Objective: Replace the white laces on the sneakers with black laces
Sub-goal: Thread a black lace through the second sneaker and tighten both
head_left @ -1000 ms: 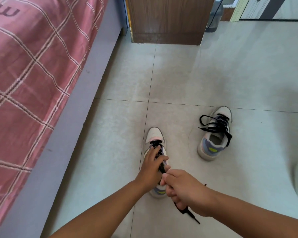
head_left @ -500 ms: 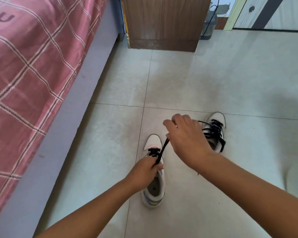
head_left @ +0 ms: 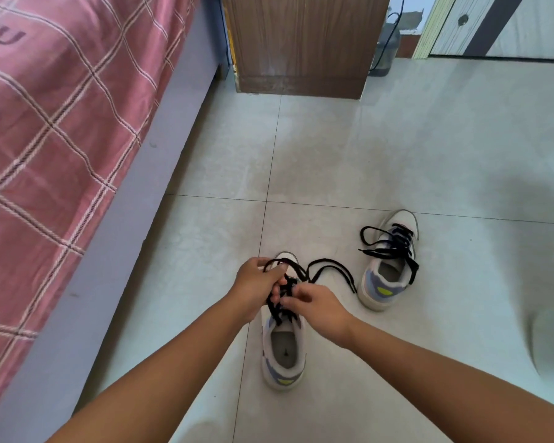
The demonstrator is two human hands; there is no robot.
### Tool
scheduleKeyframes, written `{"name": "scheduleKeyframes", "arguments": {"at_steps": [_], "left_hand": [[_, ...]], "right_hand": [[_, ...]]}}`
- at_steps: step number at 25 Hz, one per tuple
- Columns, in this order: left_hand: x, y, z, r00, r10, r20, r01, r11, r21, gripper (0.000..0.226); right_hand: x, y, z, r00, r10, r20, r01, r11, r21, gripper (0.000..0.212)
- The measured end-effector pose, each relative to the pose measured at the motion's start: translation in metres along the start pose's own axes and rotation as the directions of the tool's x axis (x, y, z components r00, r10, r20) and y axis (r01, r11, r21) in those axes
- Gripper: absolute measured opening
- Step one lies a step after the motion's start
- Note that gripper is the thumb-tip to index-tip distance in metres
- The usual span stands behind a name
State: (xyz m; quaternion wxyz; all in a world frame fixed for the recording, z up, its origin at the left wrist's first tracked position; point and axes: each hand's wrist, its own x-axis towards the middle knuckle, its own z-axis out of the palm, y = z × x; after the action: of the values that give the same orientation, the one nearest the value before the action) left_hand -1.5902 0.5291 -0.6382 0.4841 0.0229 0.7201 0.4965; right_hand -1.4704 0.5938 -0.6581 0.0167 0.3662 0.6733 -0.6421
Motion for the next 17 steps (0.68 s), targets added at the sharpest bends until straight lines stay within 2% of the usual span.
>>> {"name": "scheduleKeyframes", "arguments": {"at_steps": [2,3,5,7,9,11,13,14,15,17], "left_hand": [[0.003,0.003,-0.006,0.99,-0.092,-0.109,0.086,0.994,-0.061,0.016],[0.003,0.005,-0.008,0.985,-0.108,-0.133,0.096,0.991,-0.09,0.025],[0.0,0.013,-0.006,0.996,-0.051,-0.075,0.046,0.996,-0.076,0.043],[-0.005,0.023,0.006,0.999,0.035,0.022,-0.034,0.999,-0.029,0.05],[-0.004,0.028,0.015,0.986,0.145,0.082,-0.152,0.984,0.093,0.048],[-0.001,0.025,0.014,0.952,0.194,0.235,-0.257,0.925,0.28,0.046],[0.003,0.015,0.003,0.913,0.102,0.395,-0.303,0.819,0.488,0.046],[0.005,0.008,-0.006,0.907,0.049,0.418,-0.318,0.73,0.605,0.044],[0.007,0.002,-0.015,0.915,0.044,0.4,-0.343,0.607,0.717,0.042],[0.008,-0.004,-0.034,0.932,0.162,0.323,-0.361,0.358,0.861,0.042]], "right_hand": [[0.002,-0.001,-0.001,0.994,0.103,0.024,-0.106,0.936,0.337,0.017],[0.002,-0.002,-0.002,0.989,0.144,0.043,-0.149,0.908,0.391,0.019],[0.005,-0.003,0.001,0.985,0.161,0.058,-0.17,0.953,0.251,0.024],[0.008,-0.006,0.008,0.978,0.168,0.122,-0.18,0.979,0.094,0.026],[0.008,-0.011,0.013,0.968,0.159,0.196,-0.146,0.986,-0.076,0.022],[0.005,-0.013,0.013,0.966,0.125,0.225,-0.09,0.983,-0.16,0.021],[0.004,-0.013,0.008,0.966,0.146,0.215,-0.135,0.989,-0.064,0.031],[0.004,-0.011,0.005,0.963,0.182,0.198,-0.187,0.982,0.005,0.033],[0.006,-0.007,0.003,0.958,0.23,0.172,-0.243,0.968,0.063,0.033],[0.011,0.0,-0.003,0.94,0.313,0.136,-0.336,0.92,0.201,0.025]]}}
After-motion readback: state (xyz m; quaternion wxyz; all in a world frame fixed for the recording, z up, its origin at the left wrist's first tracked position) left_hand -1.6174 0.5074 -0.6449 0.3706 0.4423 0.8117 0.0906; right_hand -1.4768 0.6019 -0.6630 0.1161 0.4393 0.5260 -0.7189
